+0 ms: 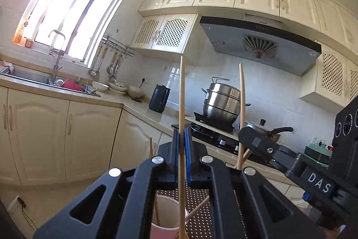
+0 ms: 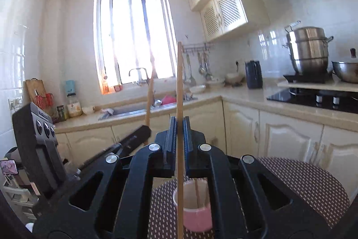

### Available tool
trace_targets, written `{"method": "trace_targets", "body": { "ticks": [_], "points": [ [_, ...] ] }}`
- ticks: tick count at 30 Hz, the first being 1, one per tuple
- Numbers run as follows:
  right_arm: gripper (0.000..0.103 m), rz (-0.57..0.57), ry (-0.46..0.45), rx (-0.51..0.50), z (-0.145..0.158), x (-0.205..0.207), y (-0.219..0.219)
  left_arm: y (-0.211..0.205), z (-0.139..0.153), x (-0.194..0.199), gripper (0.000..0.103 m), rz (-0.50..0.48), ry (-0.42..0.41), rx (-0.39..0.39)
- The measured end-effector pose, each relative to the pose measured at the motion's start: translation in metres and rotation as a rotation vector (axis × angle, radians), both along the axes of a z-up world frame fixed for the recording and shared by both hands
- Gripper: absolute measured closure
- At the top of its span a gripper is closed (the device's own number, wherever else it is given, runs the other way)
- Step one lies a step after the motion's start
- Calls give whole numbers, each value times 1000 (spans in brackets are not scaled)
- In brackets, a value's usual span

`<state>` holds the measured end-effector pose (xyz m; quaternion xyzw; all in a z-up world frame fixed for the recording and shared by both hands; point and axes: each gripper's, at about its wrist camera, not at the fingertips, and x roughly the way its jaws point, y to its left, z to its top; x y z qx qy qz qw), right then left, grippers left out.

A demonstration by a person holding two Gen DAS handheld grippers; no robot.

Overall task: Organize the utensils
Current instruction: 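Lift the chopstick with the right gripper and insert it into the pink cup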

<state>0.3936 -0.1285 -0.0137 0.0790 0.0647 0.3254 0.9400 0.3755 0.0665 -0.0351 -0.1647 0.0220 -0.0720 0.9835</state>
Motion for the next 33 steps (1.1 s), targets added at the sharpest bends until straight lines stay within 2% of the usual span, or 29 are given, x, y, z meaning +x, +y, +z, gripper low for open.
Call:
{"method": "trace_targets", "body": {
  "ticks": [5,9,17,25,33],
  "points": [
    [97,11,-72,10,-8,16,17,7,-10,20,98,38,-22,-4],
    [97,15,-82,17,-17,30,22,12,-19,37,98,43,-13,-40],
    [97,8,-114,8,-34,40,22,16,-34,59,98,59,-2,-61],
    [97,10,-101,4,-44,42,19,10,-41,67,98,47,16,-43],
    [97,4,-56,-20,-55,33,11,-1,-54,55,98,21,66,12]
  ]
}}
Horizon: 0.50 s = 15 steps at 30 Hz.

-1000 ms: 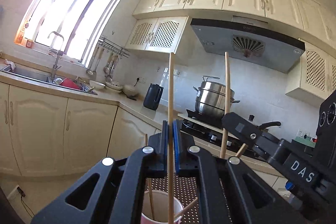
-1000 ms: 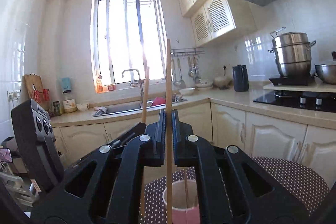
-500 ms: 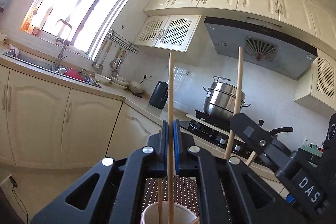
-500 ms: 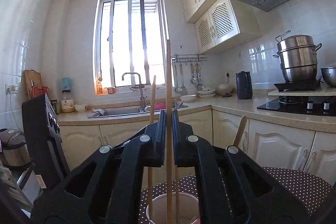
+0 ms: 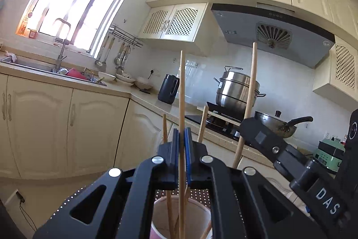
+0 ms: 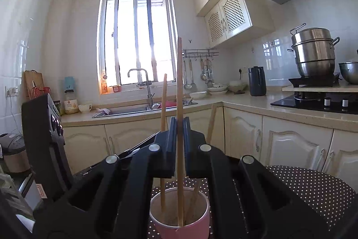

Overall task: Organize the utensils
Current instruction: 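Lift the chopstick with the right gripper and insert it into the pink cup, then open the right gripper to release the chopstick into the cup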

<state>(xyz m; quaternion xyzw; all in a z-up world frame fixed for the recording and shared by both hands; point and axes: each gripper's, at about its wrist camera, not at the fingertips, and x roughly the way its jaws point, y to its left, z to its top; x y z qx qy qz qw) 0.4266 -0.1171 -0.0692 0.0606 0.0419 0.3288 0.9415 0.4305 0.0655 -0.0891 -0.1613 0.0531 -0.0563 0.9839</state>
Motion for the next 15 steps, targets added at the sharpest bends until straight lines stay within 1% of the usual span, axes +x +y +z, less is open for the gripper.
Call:
{"method": "trace_targets", "body": {
  "ticks": [8,15],
  "points": [
    [97,-34,77,-30,-15,-9,-7,-9,-10,-16,98,-29,61,42],
    [96,-55,175,-42,-24,-7,-10,-18,-13,-29,97,-36,101,80]
  ]
}}
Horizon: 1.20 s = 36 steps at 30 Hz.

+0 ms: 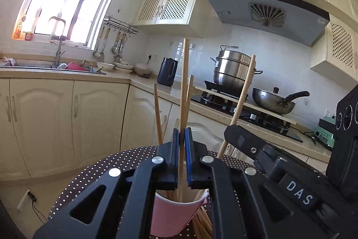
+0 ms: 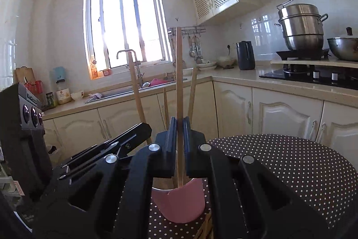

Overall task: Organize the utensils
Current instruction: 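Open the right gripper to release the chopstick into the cup, then return the right gripper to the pile and grasp another chopstick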

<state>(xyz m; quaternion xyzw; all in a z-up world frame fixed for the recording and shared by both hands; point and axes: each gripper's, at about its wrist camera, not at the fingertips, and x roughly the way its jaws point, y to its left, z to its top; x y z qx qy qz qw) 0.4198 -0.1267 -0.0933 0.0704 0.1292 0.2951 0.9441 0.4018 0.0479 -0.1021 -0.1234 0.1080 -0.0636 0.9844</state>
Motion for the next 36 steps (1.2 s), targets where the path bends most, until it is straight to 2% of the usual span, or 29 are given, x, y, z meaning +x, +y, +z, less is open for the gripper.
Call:
{"method": "trace_targets", "body": {
  "ticks": [5,7,12,19,23,26,31,36],
  "points": [
    [96,-11,42,10,1,-5,-2,1,2,-10,93,-1,30,13],
    [95,-15,48,10,5,-9,-3,2,5,-18,80,1,31,17],
    [95,-25,56,4,14,-21,-7,1,16,-35,69,11,32,42],
    [95,-41,62,5,25,-46,-20,-5,30,-61,66,8,45,71],
    [95,-58,94,-19,27,-58,-29,-15,34,-71,64,0,84,102],
    [95,-67,174,-50,21,-59,-37,-24,31,-70,57,-25,165,127],
    [95,-69,322,-115,0,-56,-47,-41,12,-59,56,-87,351,152],
    [94,-61,462,-197,-29,-53,-54,-52,-11,-51,56,-136,486,154]
  ]
}}
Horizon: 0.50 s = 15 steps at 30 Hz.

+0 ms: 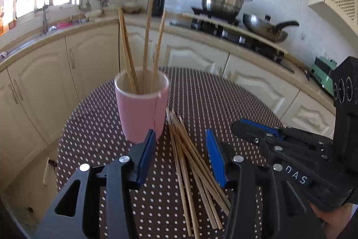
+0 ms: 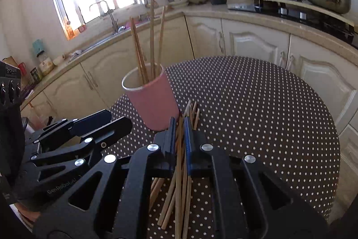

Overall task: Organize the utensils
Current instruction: 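Return the right gripper to the pile and grasp another chopstick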

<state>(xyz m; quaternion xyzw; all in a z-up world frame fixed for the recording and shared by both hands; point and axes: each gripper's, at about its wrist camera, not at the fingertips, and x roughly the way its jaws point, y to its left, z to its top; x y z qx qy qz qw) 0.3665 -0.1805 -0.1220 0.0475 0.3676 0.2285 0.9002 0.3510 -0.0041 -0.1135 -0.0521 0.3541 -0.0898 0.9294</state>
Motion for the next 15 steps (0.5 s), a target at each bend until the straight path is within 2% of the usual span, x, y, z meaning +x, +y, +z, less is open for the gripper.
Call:
{"method": "trace_targets", "body": {
  "ticks": [5,7,8,9,10,15],
  "points": [
    [93,18,109,-55,-26,4,-4,-8,-34,13,56,-30,172,40],
    [85,28,151,-56,-36,7,-5,-8,-47,18,56,-31,233,47],
    [74,31,162,-61,-39,7,-6,-7,-54,21,56,-25,260,47],
    [57,29,167,-72,-41,8,-6,-6,-59,22,56,-21,278,42],
    [53,28,164,-83,-43,7,-6,-7,-64,25,56,-20,288,37],
    [53,31,174,-104,-50,12,-6,-7,-80,37,57,-4,324,50]
  ]
}}
